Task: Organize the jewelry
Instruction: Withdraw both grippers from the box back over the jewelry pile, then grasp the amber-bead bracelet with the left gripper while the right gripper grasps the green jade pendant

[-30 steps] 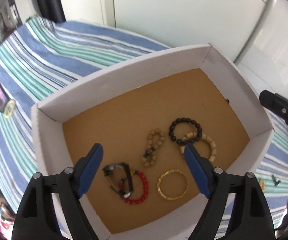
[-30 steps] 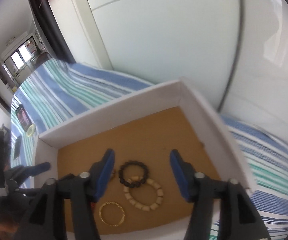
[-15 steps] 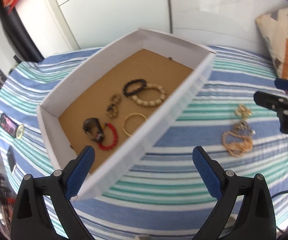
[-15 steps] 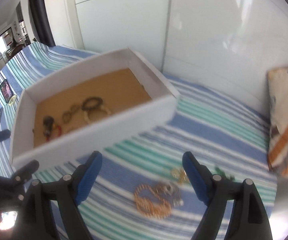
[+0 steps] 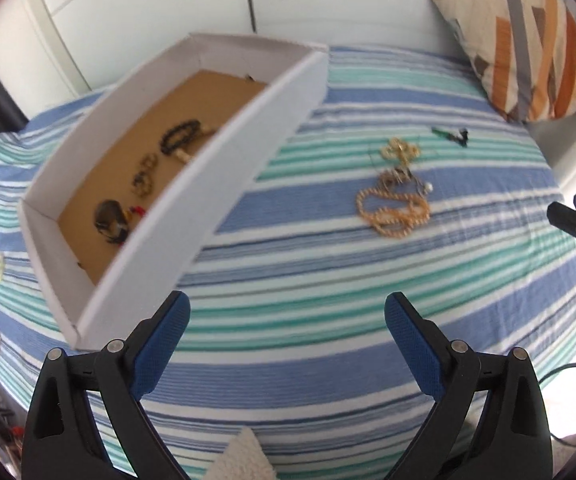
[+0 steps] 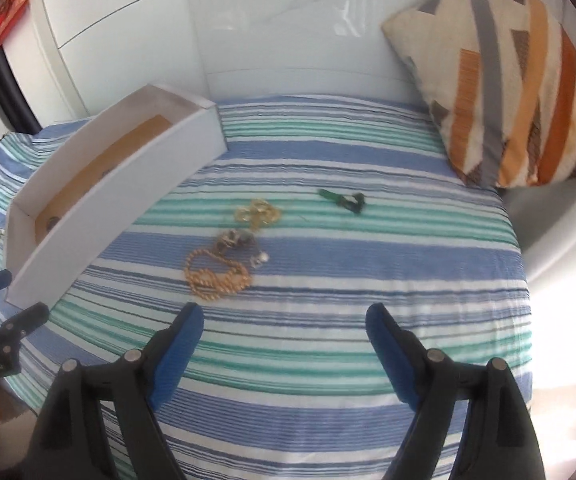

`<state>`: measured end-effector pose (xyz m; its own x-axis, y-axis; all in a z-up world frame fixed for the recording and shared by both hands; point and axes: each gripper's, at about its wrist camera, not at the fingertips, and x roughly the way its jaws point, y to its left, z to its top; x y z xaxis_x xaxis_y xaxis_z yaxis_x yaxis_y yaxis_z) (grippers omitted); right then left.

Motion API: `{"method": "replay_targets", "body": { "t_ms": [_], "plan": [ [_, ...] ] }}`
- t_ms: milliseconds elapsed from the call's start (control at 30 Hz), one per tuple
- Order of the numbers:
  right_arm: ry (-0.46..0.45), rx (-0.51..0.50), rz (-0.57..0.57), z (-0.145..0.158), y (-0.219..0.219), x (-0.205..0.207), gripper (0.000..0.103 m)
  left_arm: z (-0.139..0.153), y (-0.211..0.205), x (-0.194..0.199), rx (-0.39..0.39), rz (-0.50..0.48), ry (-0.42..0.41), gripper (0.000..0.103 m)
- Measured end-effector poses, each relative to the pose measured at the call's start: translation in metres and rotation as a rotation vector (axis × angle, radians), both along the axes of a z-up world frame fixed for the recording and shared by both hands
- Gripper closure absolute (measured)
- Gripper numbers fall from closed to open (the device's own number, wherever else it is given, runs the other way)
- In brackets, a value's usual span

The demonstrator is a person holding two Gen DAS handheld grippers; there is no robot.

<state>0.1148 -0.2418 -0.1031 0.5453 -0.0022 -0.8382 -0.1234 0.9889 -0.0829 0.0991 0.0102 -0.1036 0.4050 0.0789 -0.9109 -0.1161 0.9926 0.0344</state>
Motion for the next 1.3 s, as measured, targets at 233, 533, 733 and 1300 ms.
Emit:
{"method": "replay_targets", "body": {
  "t_ms": [233, 533, 733, 1300],
  "plan": [
    [0.035, 0.019, -0.080, -0.024, -0.022, -0.024, 0.018, -0.017, -0.012, 0.008, -0.111, -0.029, 0.071, 0.005],
    [0.029, 0.069, -0.075, -0.026, -0.022, -0.022, 0.018, -0.016, -0.014, 0.028, -0.111, -0.021, 0.070, 0.005],
    [0.036, 0.089, -0.096, -0.032, -0.029, -0.005, 0.018, -0.028, -0.018, 0.049, -0.110, -0.020, 0.089, 0.005],
    [0.067, 0.117, -0.130, -0.074, -0.070, 0.066, 0.018, -0.092, -0.036, 0.117, -0.148, 0.036, 0.182, 0.005]
  ]
}}
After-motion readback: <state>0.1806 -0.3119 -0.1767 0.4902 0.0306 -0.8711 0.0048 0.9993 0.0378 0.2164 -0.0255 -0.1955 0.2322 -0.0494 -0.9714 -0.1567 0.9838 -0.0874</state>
